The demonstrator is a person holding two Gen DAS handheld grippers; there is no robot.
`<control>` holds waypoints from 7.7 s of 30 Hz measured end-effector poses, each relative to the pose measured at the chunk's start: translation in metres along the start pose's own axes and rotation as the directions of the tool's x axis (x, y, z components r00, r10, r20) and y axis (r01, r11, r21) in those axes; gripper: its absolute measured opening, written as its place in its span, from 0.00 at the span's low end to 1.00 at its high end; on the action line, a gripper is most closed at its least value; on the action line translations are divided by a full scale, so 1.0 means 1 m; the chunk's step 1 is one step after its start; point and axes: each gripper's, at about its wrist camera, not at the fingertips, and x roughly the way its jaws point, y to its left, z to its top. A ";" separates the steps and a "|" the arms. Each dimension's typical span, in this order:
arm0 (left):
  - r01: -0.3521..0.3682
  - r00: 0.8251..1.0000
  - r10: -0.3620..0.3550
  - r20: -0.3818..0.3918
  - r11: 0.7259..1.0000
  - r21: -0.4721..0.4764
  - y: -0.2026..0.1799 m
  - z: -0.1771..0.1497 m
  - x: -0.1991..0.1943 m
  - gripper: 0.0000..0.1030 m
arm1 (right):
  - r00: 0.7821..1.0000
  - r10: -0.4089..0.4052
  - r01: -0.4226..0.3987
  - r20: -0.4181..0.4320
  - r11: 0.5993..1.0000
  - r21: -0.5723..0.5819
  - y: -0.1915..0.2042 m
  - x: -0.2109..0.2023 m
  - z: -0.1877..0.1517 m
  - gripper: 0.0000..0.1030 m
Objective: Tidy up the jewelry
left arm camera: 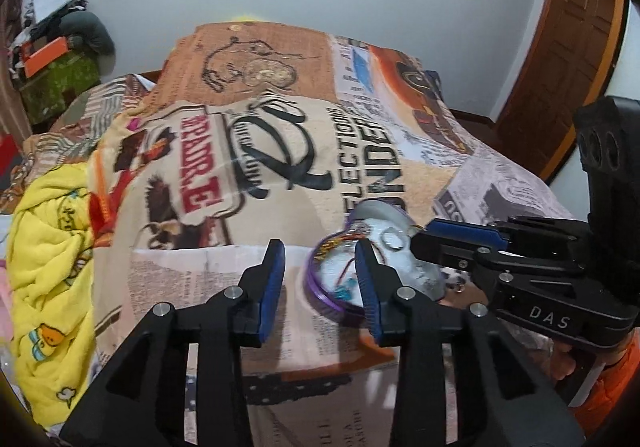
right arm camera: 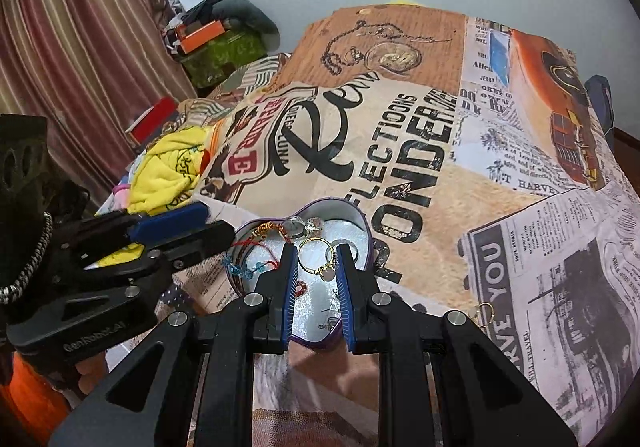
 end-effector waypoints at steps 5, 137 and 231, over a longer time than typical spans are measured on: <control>-0.033 0.999 0.032 -0.016 0.999 -0.027 0.014 -0.007 -0.002 0.46 | 1.000 -0.010 0.010 -0.013 1.000 -0.013 0.003 0.005 -0.001 0.17; 0.113 0.994 -0.113 -0.012 0.992 0.046 -0.079 0.002 0.009 0.07 | 0.971 -0.209 0.220 -0.119 0.972 0.087 -0.083 -0.004 -0.037 0.18; -0.030 0.922 0.012 0.386 0.999 0.041 -0.038 0.019 -0.186 0.53 | 0.915 -0.117 0.134 0.385 0.991 -0.016 0.064 -0.182 0.015 0.36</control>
